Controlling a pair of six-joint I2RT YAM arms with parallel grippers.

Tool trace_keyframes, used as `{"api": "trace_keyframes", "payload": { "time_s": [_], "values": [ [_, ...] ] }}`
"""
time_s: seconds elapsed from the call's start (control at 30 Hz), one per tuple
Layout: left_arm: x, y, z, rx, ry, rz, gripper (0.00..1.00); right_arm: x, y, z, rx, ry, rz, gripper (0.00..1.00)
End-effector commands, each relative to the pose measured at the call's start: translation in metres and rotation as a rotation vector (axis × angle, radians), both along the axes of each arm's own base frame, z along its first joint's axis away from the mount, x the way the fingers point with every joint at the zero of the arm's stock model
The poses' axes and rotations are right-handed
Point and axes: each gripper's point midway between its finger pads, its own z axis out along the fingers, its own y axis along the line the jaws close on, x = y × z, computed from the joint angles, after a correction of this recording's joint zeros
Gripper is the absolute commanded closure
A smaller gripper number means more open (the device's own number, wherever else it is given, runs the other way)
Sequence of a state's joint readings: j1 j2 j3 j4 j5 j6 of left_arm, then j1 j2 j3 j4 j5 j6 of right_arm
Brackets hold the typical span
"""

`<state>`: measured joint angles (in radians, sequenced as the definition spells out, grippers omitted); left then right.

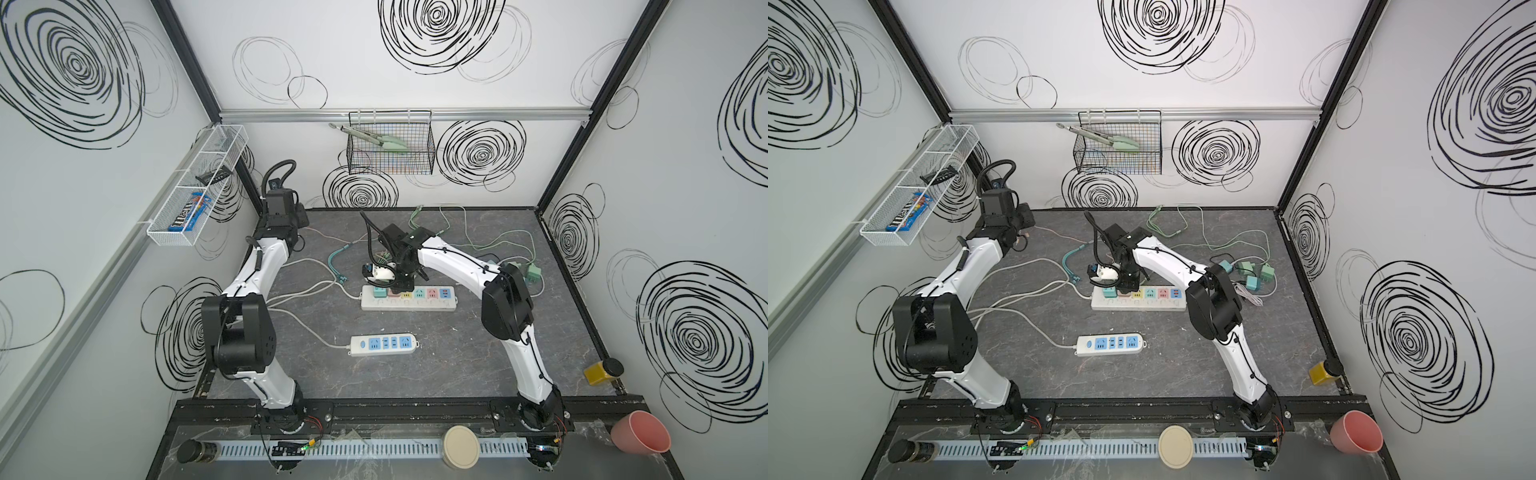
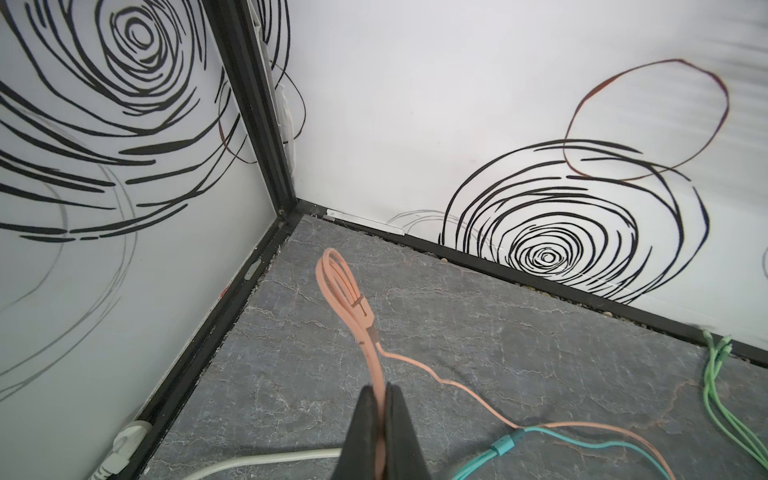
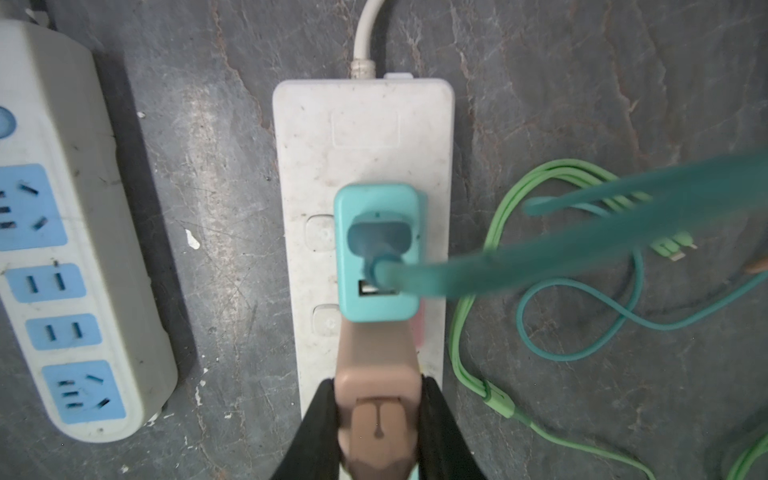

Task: Insert the plug
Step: 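Lower and press the peach charger into the pink socket with the right gripper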

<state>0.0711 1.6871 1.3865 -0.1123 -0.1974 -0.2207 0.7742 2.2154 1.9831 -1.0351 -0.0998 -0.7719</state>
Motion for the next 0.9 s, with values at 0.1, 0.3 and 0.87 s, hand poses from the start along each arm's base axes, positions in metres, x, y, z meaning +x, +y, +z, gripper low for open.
{"api": "trace_keyframes", "payload": {
  "time_s": [0.1, 0.3, 0.87],
  "values": [
    [0.008, -0.008, 0.010, 0.007, -0.030, -0.030, 1.00, -0.005, -0.015, -0.036, -0.110, 0.037, 0.004, 1.00],
    [0.009, -0.012, 0.006, 0.012, -0.012, -0.043, 1.00, -0.016, -0.024, -0.075, -0.174, 0.100, -0.024, 1.00],
    [0.016, -0.029, -0.004, 0.016, 0.026, -0.099, 1.00, -0.010, -0.020, -0.046, -0.091, 0.028, -0.072, 0.54]
  ]
}}
